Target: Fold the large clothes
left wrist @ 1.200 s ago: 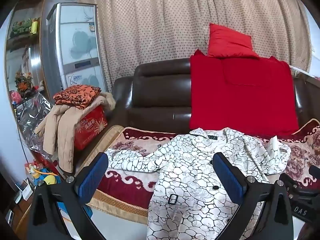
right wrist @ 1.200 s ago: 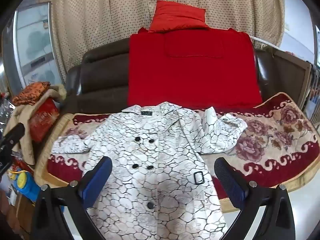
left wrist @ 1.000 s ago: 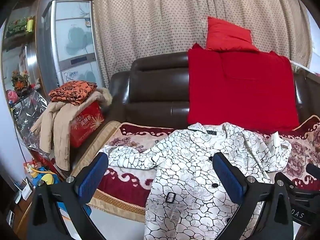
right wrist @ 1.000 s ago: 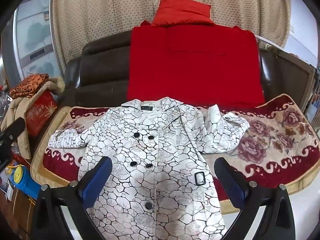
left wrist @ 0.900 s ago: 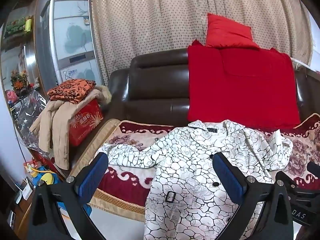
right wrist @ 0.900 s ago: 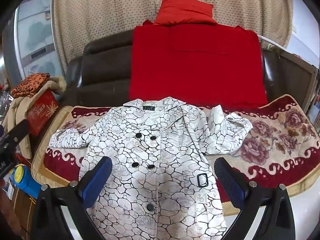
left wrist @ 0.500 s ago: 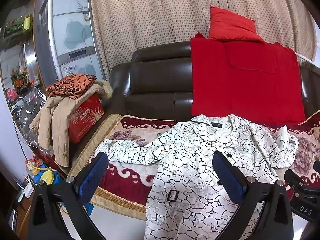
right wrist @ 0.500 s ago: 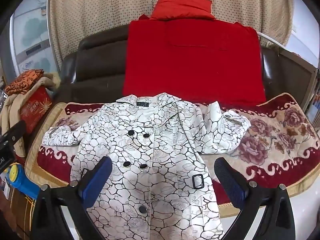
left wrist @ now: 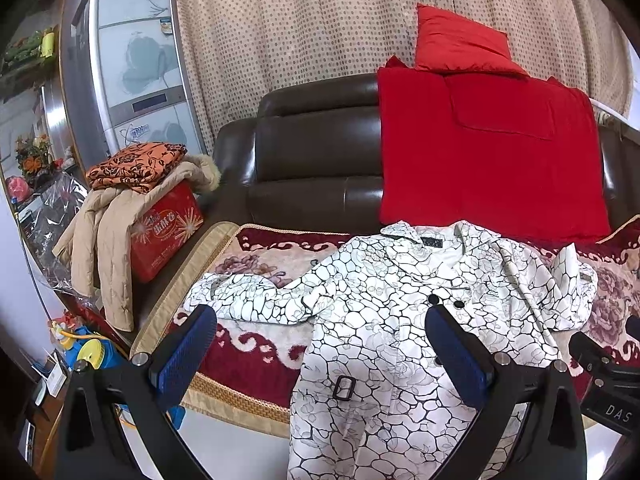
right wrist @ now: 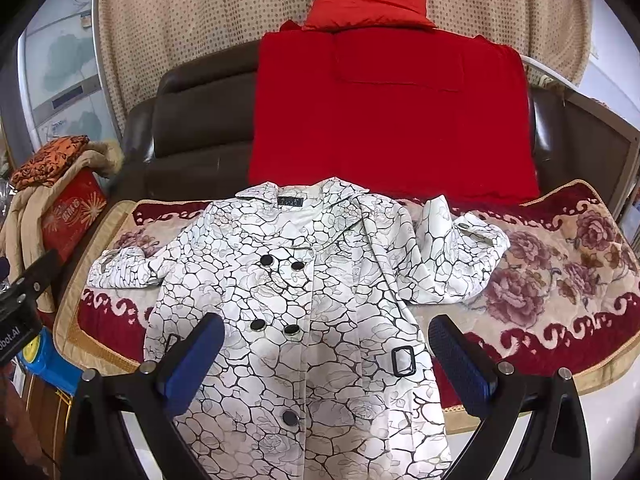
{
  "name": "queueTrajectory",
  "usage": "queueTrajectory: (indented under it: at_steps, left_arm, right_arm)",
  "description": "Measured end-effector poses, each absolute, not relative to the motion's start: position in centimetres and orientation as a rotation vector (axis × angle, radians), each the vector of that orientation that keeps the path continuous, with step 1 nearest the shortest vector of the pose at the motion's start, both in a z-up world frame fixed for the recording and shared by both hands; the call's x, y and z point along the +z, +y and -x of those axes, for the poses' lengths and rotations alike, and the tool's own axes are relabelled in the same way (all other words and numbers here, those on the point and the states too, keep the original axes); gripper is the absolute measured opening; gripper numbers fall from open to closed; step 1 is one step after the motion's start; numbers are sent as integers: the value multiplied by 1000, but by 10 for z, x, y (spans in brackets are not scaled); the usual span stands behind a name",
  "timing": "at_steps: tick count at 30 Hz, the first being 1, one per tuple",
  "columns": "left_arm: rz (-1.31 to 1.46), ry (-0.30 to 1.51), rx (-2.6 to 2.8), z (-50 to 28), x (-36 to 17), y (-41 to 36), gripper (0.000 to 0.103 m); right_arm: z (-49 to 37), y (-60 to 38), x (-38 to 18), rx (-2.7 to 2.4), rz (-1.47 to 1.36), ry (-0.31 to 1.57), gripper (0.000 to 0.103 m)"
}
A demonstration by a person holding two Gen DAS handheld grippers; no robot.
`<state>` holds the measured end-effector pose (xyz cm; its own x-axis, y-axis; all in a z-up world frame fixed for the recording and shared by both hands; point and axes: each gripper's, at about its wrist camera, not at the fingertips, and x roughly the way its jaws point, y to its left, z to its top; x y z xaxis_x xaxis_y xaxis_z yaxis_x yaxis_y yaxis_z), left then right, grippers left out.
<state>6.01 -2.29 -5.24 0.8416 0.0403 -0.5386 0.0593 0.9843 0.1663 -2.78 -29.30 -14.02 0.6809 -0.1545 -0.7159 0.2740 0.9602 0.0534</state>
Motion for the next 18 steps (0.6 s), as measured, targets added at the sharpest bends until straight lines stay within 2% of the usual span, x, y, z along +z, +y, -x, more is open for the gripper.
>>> queueTrajectory:
  at_steps: [18]
  left_arm:
    - [-192,564,-24,-61,-48,-26,103]
  right_arm:
    - [24,-294,-131,-252,-153,772,103]
